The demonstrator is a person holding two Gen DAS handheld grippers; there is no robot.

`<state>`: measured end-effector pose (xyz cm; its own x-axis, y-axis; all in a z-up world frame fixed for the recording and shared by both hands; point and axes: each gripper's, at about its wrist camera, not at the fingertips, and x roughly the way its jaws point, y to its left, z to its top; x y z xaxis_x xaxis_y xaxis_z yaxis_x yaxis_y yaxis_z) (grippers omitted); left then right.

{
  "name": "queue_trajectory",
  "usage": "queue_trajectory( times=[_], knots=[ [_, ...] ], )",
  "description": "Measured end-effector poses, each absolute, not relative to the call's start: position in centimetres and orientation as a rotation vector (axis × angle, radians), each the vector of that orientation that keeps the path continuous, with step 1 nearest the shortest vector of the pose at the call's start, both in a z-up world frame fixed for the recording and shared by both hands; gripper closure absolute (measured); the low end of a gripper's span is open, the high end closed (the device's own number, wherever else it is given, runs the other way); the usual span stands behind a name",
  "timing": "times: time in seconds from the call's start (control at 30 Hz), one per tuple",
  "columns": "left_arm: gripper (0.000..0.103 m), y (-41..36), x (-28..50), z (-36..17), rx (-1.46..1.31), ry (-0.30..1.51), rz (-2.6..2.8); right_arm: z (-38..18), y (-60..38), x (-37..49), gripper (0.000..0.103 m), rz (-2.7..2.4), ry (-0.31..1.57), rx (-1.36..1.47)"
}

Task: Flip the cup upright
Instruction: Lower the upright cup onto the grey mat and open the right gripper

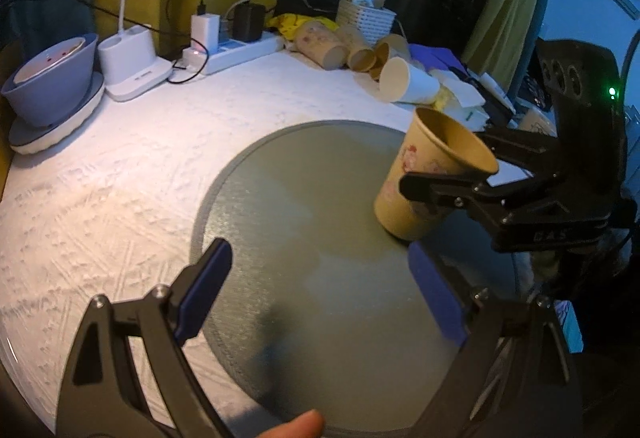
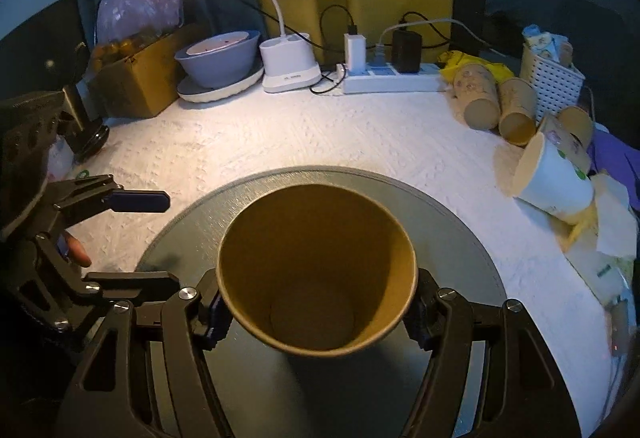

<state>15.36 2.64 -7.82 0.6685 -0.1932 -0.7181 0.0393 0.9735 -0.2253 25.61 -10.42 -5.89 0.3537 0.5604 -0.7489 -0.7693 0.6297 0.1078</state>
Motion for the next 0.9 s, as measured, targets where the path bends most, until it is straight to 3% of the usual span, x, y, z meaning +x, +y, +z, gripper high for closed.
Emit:
queue_trajectory(
  times=[0.5,0.6,0.9],
  knots=[
    [0.012,1.3,14.3,-7.2,-0.183,0.825,-0.131,-6.4,-11.8,24.7,0.032,0.809,0.843,-0.286],
    [0.012,0.9,13.9,-7.1,-0.18,0.821,-0.136,-6.4,-12.0,24.3,0.025,0.807,0.845,-0.287],
    [0.012,-0.3,12.2,-6.4,-0.169,0.802,-0.161,-5.5,-13.3,22.2,0.024,0.775,0.822,-0.283]
  ],
)
